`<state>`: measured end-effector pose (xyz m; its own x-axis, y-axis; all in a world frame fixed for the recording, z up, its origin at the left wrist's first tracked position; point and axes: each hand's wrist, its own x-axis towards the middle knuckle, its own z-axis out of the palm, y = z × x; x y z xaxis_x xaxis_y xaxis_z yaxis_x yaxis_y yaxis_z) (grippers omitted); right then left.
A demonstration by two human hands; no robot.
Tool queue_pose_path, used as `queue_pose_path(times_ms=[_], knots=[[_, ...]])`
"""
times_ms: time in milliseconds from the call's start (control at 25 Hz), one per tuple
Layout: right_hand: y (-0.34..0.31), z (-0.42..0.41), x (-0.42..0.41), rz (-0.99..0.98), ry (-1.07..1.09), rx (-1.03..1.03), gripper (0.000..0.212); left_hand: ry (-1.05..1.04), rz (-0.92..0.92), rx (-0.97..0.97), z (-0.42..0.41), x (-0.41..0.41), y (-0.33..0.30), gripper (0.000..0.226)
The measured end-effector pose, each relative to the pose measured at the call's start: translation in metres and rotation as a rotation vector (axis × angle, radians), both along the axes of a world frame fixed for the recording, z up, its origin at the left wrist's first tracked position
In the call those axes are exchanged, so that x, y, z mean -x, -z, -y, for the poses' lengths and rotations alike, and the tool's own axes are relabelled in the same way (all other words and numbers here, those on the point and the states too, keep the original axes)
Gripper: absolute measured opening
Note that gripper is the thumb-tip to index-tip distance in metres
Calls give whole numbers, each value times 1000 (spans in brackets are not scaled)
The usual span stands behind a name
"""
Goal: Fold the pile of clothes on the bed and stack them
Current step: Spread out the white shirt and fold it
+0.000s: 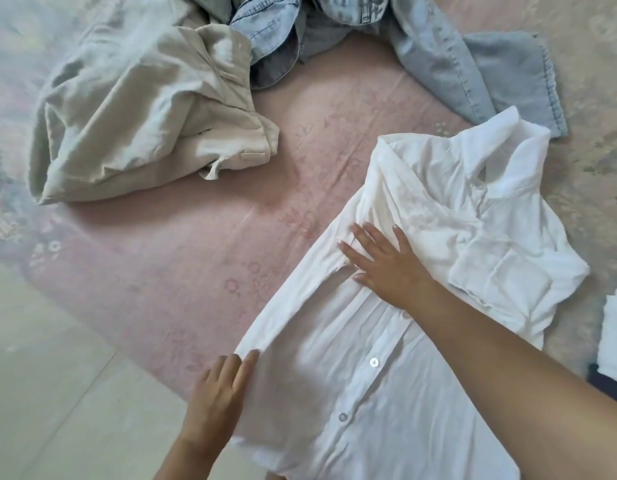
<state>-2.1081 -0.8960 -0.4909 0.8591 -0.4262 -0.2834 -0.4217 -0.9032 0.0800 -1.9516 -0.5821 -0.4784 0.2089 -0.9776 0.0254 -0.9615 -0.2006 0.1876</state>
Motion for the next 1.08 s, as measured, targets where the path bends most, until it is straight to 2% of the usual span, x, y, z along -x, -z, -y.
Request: queue_pose_path(times_ms=[120,160,200,280,320,360,480,600,680,760,880,960,1000,1080], knots=[[-1,-2,8,-57,131,-42,75,103,-63,-243,-16,5,3,89],[0,0,10,-140,136,-83,73,102,-91,-295,-19,6,7,90],[-3,2,11,-228,155,-136,70,103,-102,-334,-21,7,10,80],[-10,3,12,-184,190,-181,69,69,-113,-358,-16,8,4,48],[-10,3,16,-139,203,-174,68,30,-107,-341,-9,10,-2,37],[-10,4,20,-147,235,-180,65,-3,-92,-297,5,13,-10,36],[-13,15,45,-114,410,-87,63,39,-83,-59,82,25,-23,46],[-12,30,72,-283,532,-297,65,216,-132,35,188,46,-6,53],[-14,37,82,-152,485,-348,68,297,-111,20,252,60,9,59],[-17,53,90,66,523,-293,70,336,-30,-9,304,70,19,61],[-16,104,113,262,722,-171,56,397,82,-121,367,88,27,64],[-13,155,122,332,856,-150,59,440,123,-251,392,101,36,69],[-13,183,125,382,942,-170,66,440,110,-324,400,106,42,69],[-18,233,126,560,1150,-381,75,429,134,-310,401,110,52,66]])
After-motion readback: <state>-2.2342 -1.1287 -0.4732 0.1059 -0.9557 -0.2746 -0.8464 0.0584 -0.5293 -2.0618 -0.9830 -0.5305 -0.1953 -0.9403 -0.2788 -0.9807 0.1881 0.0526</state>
